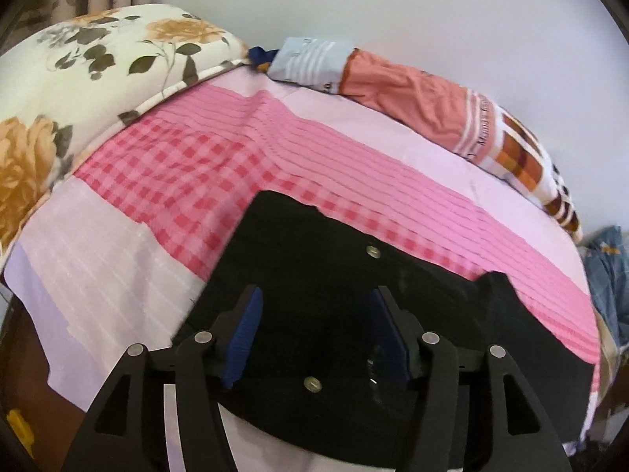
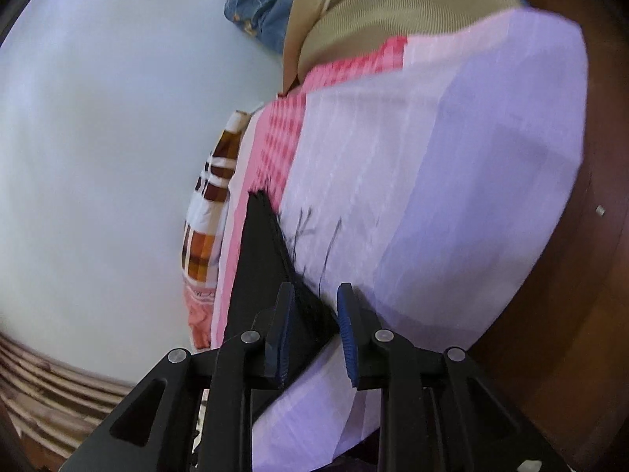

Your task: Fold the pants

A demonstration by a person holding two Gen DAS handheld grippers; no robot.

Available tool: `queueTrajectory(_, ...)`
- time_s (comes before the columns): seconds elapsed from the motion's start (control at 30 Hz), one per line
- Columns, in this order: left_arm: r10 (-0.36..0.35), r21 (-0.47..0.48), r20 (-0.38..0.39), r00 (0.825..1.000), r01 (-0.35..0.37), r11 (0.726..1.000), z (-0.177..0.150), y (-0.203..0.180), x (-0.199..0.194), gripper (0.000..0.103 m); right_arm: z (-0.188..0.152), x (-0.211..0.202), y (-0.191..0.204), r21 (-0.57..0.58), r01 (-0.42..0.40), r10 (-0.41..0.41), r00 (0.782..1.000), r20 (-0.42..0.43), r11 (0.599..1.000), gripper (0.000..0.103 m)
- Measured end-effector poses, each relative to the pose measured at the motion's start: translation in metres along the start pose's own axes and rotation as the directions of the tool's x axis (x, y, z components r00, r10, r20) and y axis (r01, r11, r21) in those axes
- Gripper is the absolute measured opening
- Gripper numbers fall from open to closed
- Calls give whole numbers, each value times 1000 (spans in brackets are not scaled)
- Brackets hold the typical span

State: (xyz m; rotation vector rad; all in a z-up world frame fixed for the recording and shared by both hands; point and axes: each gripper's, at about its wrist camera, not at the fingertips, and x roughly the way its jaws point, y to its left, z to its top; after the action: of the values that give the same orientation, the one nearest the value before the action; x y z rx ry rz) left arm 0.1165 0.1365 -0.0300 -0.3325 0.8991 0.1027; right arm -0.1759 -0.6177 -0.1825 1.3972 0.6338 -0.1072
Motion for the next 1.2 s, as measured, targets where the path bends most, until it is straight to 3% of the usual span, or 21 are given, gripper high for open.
queueTrajectory(0.13,-26,-19,-25,999,25,1000,-8,-5,-3,60,-13,16,5,14,-79,80,995,-53,997,33)
queueTrajectory(0.27,-42,-19,-40,998,41,999,-19,-11,-6,60,-19,22,31,-84,-67,63,996,-57,994,33)
queueTrajectory(0.33,-46,-9,-55,997,46,999,-23,-16,-6,60,-26,23,54,-211,11,-20,999,-43,977,33)
queueTrajectory(0.43,-63,-6,-72,995,62,998,-26,-22,-6,60,-37,34,77,-379,134,-159,987,-35,916,33)
queueTrajectory(0.73,-78,20,-101,992,80,997,-35,-33,-4,60,-36,45,73,-358,128,-157,986,-53,925,33)
queueTrajectory(0.77,-78,21,-103,992,81,997,-36,-34,-3,60,-34,49,73,-357,145,-175,983,-55,923,28)
queueTrajectory(0.8,-81,20,-104,991,83,996,-37,-34,-3,60,-31,55,72,-351,160,-191,980,-53,922,15)
queueTrajectory(0.9,-84,19,-113,990,87,996,-38,-35,-1,60,-26,56,74,-315,161,-187,981,-56,935,10)
queueTrajectory(1.03,-79,33,-91,993,82,996,-37,-34,-5,60,-28,53,96,-319,148,-171,984,-45,936,9)
queueTrajectory(1.2,-69,67,-56,996,73,995,-35,-31,-12,60,-42,71,148,-408,121,-166,983,-77,905,9)
